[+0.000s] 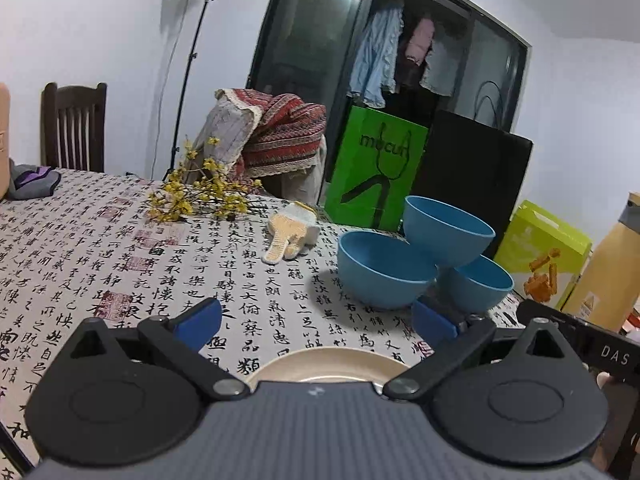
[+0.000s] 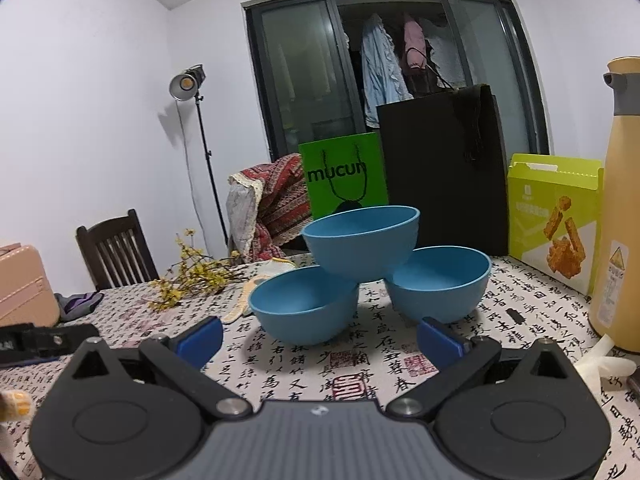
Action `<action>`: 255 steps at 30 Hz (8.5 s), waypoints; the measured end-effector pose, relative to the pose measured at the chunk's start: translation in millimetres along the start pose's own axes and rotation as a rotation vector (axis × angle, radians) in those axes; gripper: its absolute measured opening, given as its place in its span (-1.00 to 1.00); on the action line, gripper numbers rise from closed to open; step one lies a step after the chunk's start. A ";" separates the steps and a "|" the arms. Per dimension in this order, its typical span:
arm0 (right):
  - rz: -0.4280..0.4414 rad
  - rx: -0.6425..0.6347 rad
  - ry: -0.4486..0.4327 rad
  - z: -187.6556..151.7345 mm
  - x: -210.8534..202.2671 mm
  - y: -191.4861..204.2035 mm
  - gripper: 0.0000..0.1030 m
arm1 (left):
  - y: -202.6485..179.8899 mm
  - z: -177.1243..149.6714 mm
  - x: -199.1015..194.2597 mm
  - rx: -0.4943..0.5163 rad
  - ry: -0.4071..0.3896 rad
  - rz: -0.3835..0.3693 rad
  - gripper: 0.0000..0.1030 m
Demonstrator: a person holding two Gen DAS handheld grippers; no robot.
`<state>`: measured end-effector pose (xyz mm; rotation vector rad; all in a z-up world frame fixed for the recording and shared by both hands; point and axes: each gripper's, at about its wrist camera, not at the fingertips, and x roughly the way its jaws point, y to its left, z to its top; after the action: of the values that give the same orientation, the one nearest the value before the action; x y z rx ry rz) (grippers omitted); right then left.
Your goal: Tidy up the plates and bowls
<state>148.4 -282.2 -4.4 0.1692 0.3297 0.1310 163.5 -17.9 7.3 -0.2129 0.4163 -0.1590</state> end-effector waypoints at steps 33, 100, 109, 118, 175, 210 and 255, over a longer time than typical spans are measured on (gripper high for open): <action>-0.029 -0.075 -0.096 89.6 47.9 -7.6 1.00 | 5.1 53.9 28.0 -0.055 -0.025 0.025 1.00; -0.148 0.237 0.193 125.2 209.9 -130.4 0.10 | -123.7 109.0 274.3 -0.233 0.239 0.168 0.52; -0.118 0.206 0.225 119.9 220.3 -119.1 -0.38 | -121.2 100.6 279.1 -0.240 0.260 0.136 -0.17; -0.114 0.187 0.242 116.0 226.1 -115.1 -0.76 | -127.0 98.6 281.0 -0.212 0.251 0.103 -0.84; -0.106 0.147 0.125 129.5 154.3 -76.9 -0.82 | -131.2 118.3 203.3 -0.072 0.193 0.085 -0.83; -0.109 0.142 0.089 106.5 101.8 -29.7 -0.82 | -97.9 100.6 131.9 -0.052 0.165 0.063 -0.83; -0.048 0.081 0.099 61.6 79.1 82.9 -0.82 | 14.4 79.7 57.7 -0.105 0.105 0.071 -0.81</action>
<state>234.7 -197.8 44.0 0.2353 0.4372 0.0791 250.4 -1.5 52.9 -0.2932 0.5370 -0.0788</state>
